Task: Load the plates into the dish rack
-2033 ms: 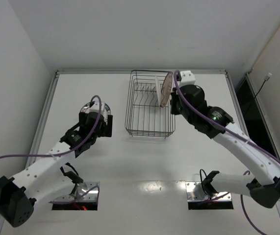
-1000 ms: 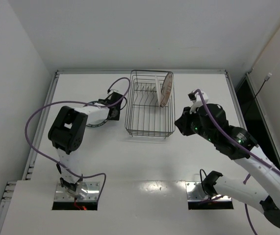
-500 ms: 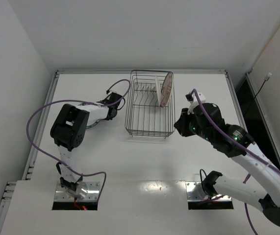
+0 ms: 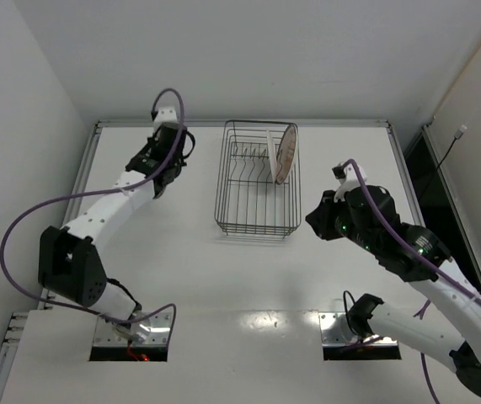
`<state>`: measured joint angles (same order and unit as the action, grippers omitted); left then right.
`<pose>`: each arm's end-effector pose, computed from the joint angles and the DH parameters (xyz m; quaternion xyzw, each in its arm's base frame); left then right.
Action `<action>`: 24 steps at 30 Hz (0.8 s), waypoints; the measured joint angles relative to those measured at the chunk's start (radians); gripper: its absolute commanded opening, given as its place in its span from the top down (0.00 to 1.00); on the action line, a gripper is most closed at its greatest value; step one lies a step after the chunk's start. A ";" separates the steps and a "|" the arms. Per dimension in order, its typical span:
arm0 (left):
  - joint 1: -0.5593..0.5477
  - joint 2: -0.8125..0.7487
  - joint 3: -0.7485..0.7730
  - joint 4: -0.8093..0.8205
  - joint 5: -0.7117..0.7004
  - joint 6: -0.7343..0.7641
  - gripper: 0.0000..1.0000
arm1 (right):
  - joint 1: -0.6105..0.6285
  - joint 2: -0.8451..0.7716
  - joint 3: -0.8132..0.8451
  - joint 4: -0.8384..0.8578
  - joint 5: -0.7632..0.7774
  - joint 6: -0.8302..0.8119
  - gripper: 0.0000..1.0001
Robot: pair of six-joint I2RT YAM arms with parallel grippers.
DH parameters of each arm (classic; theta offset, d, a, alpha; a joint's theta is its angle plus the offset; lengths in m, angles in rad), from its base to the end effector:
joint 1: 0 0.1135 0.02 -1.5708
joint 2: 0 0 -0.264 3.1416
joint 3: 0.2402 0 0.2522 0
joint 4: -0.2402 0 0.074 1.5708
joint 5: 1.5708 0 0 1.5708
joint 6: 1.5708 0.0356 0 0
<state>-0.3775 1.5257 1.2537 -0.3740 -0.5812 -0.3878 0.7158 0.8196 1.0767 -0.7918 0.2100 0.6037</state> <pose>0.3261 -0.1083 0.3068 -0.1322 0.8568 0.0783 0.4922 0.1219 0.0962 0.3713 0.0034 0.8656 0.2299 0.4449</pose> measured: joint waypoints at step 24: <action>-0.056 0.248 0.224 0.673 0.769 -0.437 1.00 | 0.000 -0.081 -0.080 -0.070 0.062 0.026 0.93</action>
<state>-0.4339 1.7737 1.4773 0.2985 0.1883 -0.8249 0.7158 0.7383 0.9970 -0.8616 0.2718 0.6300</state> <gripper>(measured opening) 0.020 0.065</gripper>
